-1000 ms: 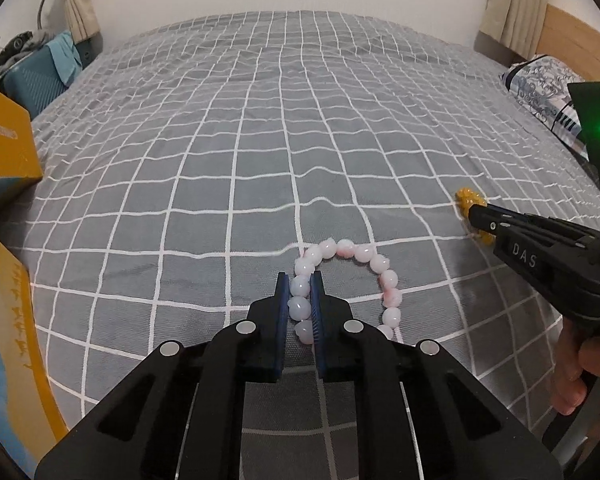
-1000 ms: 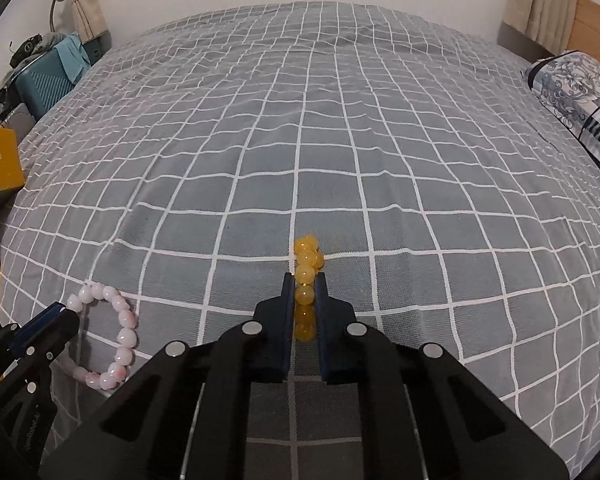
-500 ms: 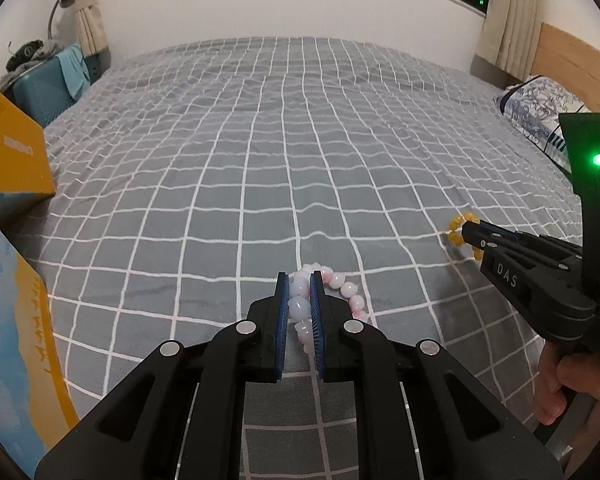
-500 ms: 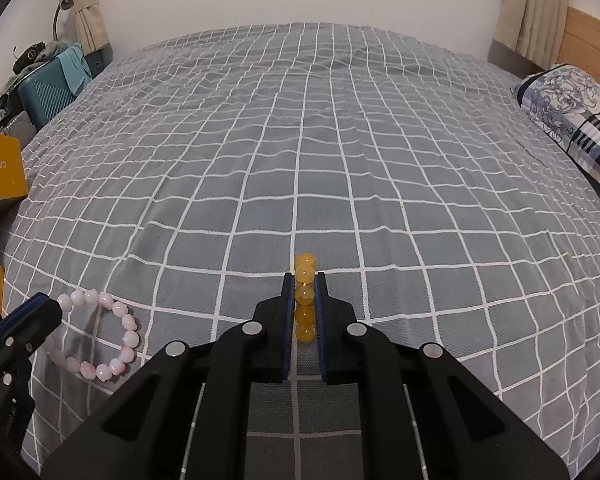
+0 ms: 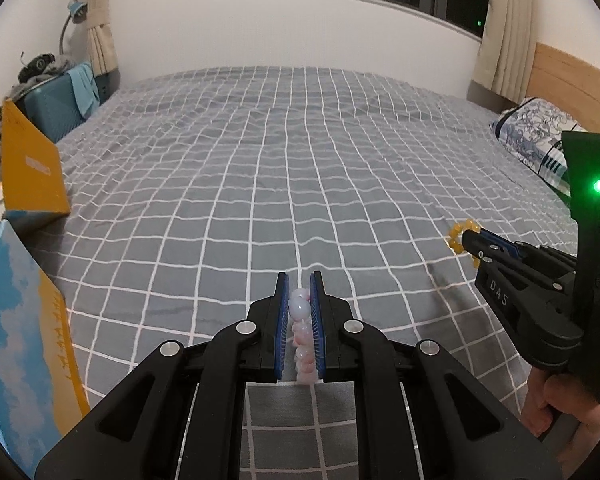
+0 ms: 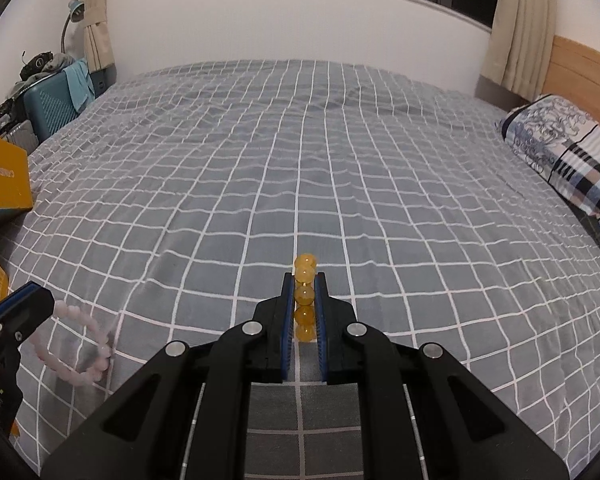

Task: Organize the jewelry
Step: 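Carry the pink and yellow bead bracelets over the white box with both tools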

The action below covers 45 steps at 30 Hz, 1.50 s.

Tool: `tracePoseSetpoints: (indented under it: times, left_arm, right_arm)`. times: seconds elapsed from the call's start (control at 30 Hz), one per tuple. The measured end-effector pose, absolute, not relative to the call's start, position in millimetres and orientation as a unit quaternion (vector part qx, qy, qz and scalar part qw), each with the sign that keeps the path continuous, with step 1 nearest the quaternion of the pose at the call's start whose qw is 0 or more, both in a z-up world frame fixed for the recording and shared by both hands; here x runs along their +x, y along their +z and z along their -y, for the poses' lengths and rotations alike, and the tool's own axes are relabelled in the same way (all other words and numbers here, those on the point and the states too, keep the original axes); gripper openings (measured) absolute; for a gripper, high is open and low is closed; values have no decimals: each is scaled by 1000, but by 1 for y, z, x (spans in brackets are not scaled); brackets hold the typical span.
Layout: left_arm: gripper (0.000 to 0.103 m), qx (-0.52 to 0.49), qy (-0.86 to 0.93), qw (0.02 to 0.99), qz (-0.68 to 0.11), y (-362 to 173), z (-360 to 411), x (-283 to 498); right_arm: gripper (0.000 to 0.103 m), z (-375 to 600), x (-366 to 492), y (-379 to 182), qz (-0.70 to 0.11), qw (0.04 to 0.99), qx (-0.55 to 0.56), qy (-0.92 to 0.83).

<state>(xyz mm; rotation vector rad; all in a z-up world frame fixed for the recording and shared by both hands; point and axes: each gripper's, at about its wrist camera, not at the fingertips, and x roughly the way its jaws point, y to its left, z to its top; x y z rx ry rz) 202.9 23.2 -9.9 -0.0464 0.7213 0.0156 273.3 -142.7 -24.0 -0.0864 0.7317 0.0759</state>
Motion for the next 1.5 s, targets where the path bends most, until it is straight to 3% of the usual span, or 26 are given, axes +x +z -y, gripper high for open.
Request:
tracePoseSetpoints:
  times: [1.0,1.5]
  left_arm:
    - [10,-14,19,947,-322,11,-27,184]
    - [10,-26,43,952,-301,76,-74,126]
  right_arm:
    - [9,130,242,4,-319,946,-44,47]
    - [9,81,195,53,-304,947,-36,93]
